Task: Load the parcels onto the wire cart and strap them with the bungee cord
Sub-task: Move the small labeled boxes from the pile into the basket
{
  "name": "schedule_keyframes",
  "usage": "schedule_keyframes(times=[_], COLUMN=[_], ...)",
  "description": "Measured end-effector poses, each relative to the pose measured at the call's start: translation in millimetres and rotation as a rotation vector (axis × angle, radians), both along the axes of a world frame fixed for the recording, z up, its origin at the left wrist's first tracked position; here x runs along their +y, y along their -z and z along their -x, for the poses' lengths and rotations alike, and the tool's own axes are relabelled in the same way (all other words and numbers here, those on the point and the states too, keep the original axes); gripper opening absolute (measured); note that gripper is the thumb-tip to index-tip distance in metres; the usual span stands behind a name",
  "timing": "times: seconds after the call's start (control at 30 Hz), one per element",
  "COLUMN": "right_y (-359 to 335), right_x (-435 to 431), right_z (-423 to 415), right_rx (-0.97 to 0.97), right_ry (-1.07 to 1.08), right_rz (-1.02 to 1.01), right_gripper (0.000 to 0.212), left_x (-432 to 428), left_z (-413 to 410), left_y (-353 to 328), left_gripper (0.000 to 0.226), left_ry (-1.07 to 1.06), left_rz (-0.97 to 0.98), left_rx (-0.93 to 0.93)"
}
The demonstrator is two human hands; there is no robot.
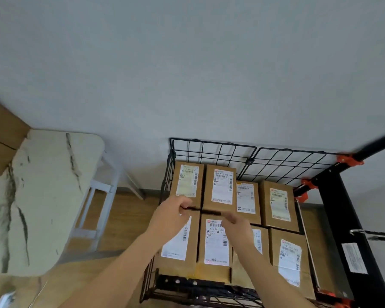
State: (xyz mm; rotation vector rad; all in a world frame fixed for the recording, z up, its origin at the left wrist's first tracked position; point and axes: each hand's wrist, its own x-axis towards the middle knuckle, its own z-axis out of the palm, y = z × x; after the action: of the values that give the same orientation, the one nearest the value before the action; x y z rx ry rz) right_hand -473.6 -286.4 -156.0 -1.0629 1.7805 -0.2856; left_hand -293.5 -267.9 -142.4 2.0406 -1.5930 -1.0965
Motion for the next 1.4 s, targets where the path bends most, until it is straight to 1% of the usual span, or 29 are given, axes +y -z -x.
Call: schedule_keyframes(times=[0.07,0.2,0.33,0.57,0.83,1.0,1.2,1.4], right_y=[-19.6,-55.5,-84.0,-115.0,-137.7,-155.3,-163.5,-154.0], right_x=[2.5,16.0,38.6,87.8,133.5,148.6,141.4,96.6], right_z=[-18.1,-68.7,-125.9,-235.9,-358.1,-416.8,-466.9,-514.8], right_rx=[-0.017,-0.124,-0.187,-0.282,-0.361,-0.371,-0.369,-0.383], right_ry=[-0.011,-0.029,-0.082,-0.176,-0.299,-0.396,-0.447,-0.385], right_rz=[0.059,0.171,0.24,0.317,0.326,0.332,0.304,0.241], right_gripper=[0.034,0.028,0.025,0.018,0.023,0.023,0.02,0.023], left_x=[7.0,28.8,62.7,129.9,202.7,233.5,234.2,202.1], left_z=[-19.5,-68.8,-126.1,-234.2,-351.3,-403.9,-446.3,-483.7], left_y=[-15.3,-48.0,-72.9,-103.7,-124.5,-129.6,-129.9,-144.8], left_gripper=[0.034,0.031,0.028,0.027,0.026,0.026,0.024,0.031], left_ry=[-0.004,-0.036,-0.135,-0.232,-0.352,-0.438,-0.49,-0.465], left_rz=[0.022,0.134,0.211,0.319,0.414,0.45,0.467,0.495], left_rx=[-0.012,-0.032,0.039,0.034,0.05,0.027,-0.026,-0.219])
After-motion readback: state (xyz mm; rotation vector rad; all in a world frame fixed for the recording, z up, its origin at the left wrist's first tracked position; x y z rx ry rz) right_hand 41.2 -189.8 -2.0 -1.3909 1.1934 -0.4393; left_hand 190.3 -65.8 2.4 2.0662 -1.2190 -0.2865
